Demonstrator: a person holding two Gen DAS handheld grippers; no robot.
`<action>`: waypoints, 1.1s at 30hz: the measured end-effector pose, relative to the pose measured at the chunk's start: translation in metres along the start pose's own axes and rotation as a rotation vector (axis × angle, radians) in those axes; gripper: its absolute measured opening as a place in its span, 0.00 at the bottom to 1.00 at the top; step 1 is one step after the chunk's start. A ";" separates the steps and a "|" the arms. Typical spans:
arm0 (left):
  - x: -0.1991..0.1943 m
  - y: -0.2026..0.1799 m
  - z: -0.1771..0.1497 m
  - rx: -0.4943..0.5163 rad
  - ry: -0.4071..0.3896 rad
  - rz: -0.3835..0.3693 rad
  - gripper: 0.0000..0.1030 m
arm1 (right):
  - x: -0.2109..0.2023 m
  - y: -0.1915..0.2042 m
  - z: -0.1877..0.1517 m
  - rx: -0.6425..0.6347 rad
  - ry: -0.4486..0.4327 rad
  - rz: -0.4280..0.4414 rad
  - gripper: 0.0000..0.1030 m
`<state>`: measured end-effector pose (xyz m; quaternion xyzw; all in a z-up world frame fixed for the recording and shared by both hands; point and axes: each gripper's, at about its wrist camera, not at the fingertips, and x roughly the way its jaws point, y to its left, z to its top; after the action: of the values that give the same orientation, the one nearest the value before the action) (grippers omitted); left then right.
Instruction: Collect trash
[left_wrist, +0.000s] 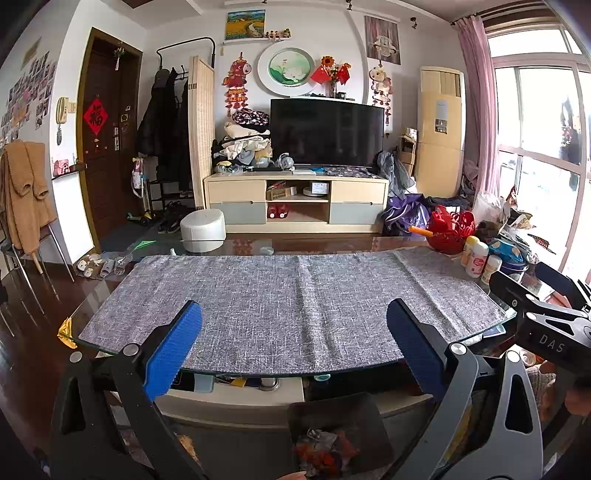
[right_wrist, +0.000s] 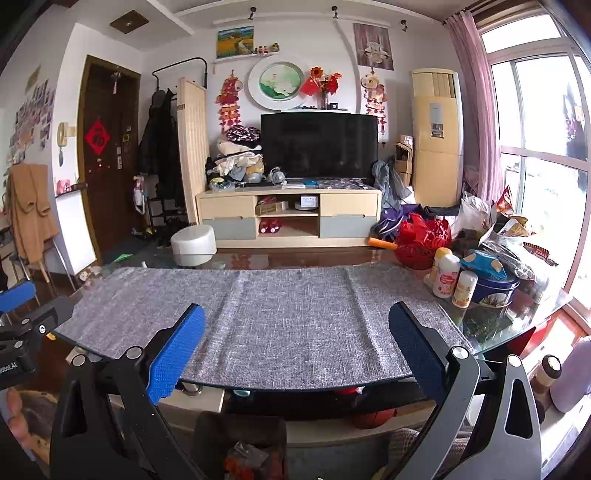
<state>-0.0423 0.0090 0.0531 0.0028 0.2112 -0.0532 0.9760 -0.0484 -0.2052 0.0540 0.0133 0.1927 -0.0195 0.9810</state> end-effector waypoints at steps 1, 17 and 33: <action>0.000 0.000 0.000 0.000 -0.001 0.000 0.92 | 0.000 0.000 0.000 0.001 0.000 0.000 0.97; 0.000 -0.001 -0.001 -0.001 0.000 0.002 0.92 | -0.002 0.006 -0.005 -0.001 0.001 0.001 0.97; 0.000 0.000 0.000 -0.002 -0.003 -0.003 0.92 | -0.004 0.008 -0.003 0.003 -0.005 -0.002 0.97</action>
<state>-0.0425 0.0087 0.0531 0.0016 0.2100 -0.0545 0.9762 -0.0533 -0.1973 0.0525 0.0146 0.1901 -0.0207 0.9814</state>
